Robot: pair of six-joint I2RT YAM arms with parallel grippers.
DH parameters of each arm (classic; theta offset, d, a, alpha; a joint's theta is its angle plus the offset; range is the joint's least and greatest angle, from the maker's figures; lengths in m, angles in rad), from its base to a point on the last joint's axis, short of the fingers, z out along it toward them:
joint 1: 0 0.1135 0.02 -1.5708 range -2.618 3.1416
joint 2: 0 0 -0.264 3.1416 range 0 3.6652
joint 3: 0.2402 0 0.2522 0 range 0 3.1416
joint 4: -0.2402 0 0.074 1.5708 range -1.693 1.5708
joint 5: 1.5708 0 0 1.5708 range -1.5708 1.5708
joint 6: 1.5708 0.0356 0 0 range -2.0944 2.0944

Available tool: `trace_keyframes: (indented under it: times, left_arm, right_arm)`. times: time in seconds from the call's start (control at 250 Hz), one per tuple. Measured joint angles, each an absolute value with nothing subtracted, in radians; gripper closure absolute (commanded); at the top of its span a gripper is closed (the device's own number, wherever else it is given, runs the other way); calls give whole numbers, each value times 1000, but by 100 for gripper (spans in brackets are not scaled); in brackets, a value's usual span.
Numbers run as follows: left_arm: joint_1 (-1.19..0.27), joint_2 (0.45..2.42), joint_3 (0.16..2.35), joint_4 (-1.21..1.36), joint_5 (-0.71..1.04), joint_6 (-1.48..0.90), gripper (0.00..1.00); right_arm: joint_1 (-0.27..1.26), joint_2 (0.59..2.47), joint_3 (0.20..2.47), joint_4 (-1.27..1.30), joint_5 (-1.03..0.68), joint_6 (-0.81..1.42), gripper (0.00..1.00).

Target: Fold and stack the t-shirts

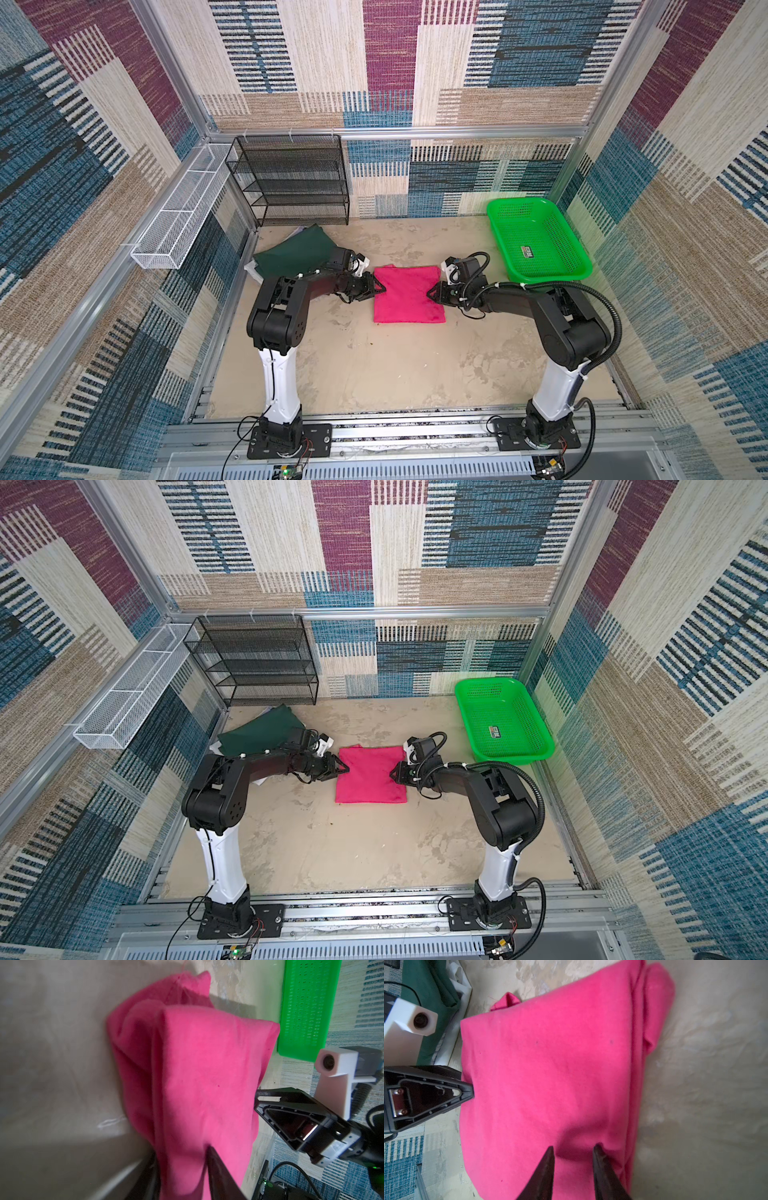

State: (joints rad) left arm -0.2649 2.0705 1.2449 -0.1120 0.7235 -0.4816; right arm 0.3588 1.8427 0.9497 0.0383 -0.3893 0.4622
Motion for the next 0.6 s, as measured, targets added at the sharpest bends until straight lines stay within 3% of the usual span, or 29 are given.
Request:
trace_keyframes:
  times: [0.068,0.184,0.316,0.424,0.564,0.6]
  left_arm:
    - [-274,2081,1257,-110,723,-489,73]
    - [-284,2090,1270,-122,704,-498,96]
    - [-284,2092,1296,-157,696,-505,100]
    - [-284,2086,1325,-198,682,-506,100]
    - [-285,2052,1388,-299,632,-504,100]
    - [-286,2046,1413,-331,610,-497,100]
  right_arm:
    - [359,1841,951,32,-385,459,66]
    - [359,1840,960,22,-383,458,66]
    - [359,1818,967,14,-383,444,63]
    - [360,1755,961,19,-383,428,41]
    - [360,1662,921,52,-388,407,1]
    - [362,1639,909,57,-390,403,1]
